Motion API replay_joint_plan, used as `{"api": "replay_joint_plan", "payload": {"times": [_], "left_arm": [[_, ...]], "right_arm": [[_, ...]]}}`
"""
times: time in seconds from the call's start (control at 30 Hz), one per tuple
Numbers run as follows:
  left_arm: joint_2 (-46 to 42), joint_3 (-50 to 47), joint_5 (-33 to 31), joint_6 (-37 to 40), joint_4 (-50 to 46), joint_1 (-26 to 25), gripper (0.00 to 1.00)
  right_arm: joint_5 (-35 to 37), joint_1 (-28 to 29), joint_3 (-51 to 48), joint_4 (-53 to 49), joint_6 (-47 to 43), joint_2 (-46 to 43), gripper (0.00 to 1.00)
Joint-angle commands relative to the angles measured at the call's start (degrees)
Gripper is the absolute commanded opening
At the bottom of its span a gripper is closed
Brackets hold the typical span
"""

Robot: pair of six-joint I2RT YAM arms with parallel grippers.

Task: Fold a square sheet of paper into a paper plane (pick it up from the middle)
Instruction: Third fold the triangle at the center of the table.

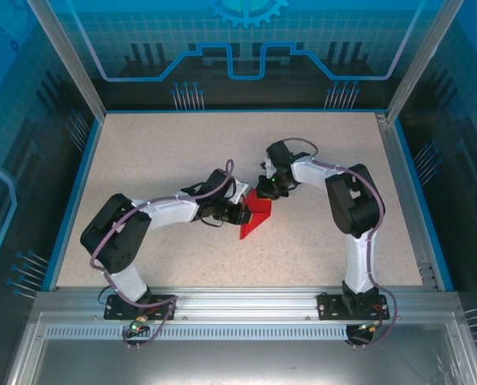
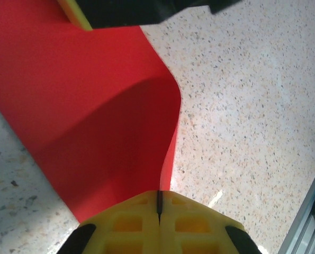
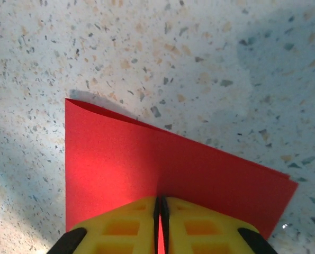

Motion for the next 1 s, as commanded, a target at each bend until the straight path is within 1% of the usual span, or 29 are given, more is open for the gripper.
{"api": "replay_joint_plan", "payload": {"times": [0.0,0.13,0.37,0.77,0.97], "left_arm": [[1.73,2.50,1.84,-0.33,-2.25,1.04,0.00],[3.45,4.02,1.46,-0.03,-3.65,1.84,0.00],[4.95,5.07,1.73,0.08,-3.43,2.61,0.00],[5.99,5.44,2.47,-1.70,-4.54,2.67,0.00],[6.38,5.35,1.14,-2.30,-4.60,2.68,0.00]], "right_arm": [[-0.30,0.76,0.56,-2.71,-2.79,1.76,0.14],[-0.35,0.72,0.68,-2.81,-2.91,2.15,0.13],[-0.49,0.80,0.82,-2.61,-2.39,2.63,0.14],[0.30,0.87,0.72,-3.15,-2.04,2.46,0.14],[0.43,0.88,0.36,-2.86,-1.75,2.59,0.13]]}}
